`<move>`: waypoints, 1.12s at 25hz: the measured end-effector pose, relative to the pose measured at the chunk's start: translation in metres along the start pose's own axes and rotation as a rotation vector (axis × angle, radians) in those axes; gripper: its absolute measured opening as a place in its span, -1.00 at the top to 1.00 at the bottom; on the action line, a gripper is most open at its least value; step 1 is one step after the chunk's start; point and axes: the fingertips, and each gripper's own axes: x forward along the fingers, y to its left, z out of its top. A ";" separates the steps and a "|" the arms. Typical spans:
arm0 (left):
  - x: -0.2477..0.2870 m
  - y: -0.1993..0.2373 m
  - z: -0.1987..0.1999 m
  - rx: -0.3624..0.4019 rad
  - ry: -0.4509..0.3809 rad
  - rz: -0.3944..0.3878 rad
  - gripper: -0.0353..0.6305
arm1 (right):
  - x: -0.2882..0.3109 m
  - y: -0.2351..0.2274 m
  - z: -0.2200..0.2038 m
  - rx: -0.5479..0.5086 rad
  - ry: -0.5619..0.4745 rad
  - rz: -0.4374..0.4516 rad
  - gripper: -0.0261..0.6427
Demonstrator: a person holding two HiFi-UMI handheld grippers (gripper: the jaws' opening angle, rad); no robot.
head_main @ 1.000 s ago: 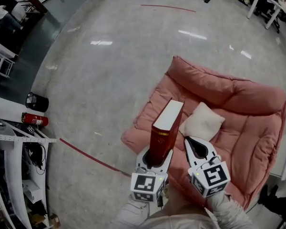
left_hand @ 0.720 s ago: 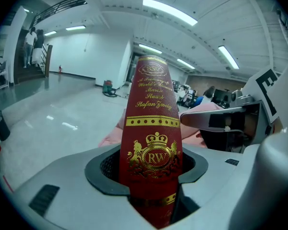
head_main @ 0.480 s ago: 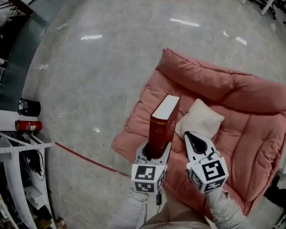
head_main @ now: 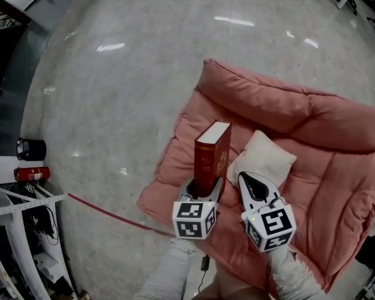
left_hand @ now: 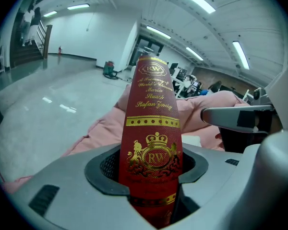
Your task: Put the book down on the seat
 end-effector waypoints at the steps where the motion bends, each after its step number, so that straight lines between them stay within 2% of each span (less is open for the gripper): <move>1: 0.007 0.001 -0.002 -0.003 0.010 -0.008 0.13 | 0.003 -0.003 -0.003 0.002 0.005 -0.004 0.91; 13: 0.075 0.011 -0.028 -0.025 0.143 -0.043 0.12 | 0.023 -0.015 -0.030 0.044 0.049 -0.008 0.91; 17: 0.083 0.026 -0.034 -0.058 0.189 -0.004 0.11 | 0.025 -0.016 -0.033 0.047 0.057 -0.006 0.91; 19: 0.084 0.035 -0.041 -0.026 0.235 0.028 0.09 | 0.027 -0.016 -0.032 0.048 0.059 -0.006 0.91; 21: 0.081 0.042 -0.048 0.006 0.271 0.049 -0.06 | 0.028 -0.015 -0.031 0.044 0.059 0.000 0.91; 22: 0.078 0.045 -0.050 0.007 0.280 0.057 -0.08 | 0.029 -0.013 -0.030 0.042 0.060 0.003 0.91; 28: 0.048 0.061 -0.052 -0.068 0.247 0.111 -0.10 | 0.027 0.002 -0.028 0.023 0.060 0.030 0.91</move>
